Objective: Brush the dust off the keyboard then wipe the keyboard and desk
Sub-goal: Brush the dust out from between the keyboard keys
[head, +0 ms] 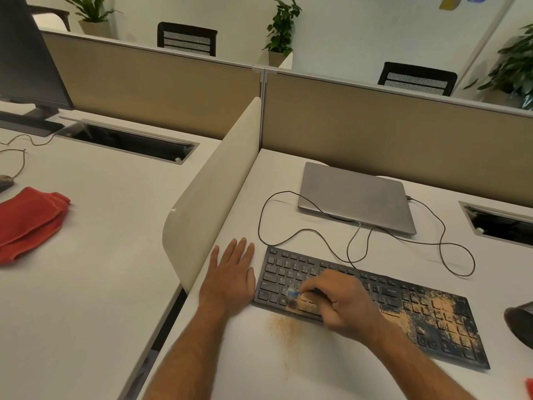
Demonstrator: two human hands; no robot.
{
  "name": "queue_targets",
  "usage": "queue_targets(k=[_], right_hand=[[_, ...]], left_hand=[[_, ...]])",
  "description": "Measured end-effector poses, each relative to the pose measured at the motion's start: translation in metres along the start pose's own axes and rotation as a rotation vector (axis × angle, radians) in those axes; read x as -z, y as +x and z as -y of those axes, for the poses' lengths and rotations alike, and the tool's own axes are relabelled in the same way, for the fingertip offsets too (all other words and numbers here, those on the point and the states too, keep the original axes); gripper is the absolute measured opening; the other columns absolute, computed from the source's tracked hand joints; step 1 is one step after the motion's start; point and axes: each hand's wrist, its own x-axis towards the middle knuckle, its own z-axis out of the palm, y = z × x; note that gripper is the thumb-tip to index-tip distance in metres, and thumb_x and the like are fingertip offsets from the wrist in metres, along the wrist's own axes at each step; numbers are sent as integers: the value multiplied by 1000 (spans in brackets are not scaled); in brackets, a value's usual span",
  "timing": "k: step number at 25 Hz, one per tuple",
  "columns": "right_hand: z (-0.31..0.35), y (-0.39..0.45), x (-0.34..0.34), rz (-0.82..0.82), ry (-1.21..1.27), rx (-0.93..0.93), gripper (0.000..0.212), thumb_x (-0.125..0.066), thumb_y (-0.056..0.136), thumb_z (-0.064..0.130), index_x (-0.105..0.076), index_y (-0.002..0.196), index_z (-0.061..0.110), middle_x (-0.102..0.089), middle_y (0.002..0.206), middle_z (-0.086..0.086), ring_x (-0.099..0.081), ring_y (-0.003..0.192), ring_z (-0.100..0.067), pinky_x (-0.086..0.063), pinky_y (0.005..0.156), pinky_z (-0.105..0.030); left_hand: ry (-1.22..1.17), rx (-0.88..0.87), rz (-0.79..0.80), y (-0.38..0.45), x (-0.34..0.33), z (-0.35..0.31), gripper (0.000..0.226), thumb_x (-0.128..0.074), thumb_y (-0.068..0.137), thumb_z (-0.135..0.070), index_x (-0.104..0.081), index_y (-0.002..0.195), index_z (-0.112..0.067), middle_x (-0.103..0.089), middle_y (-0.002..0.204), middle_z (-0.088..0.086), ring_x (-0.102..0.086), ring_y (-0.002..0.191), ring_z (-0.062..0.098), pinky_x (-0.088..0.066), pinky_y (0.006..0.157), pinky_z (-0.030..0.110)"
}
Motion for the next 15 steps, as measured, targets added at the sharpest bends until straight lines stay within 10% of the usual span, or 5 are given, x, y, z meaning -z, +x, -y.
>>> queue_targets(k=[15], right_hand=[[10,-10,-6,146,-113,180,12,-63,85,19,-67,91,28,-68,80,18,-47,67,4,-32,57,-10]], left_hand=[[-7,2,-8,-1,0,0,74,-2,90,-45,-11,160,-25,-5,168,-4,4,154,13,7,125,46]])
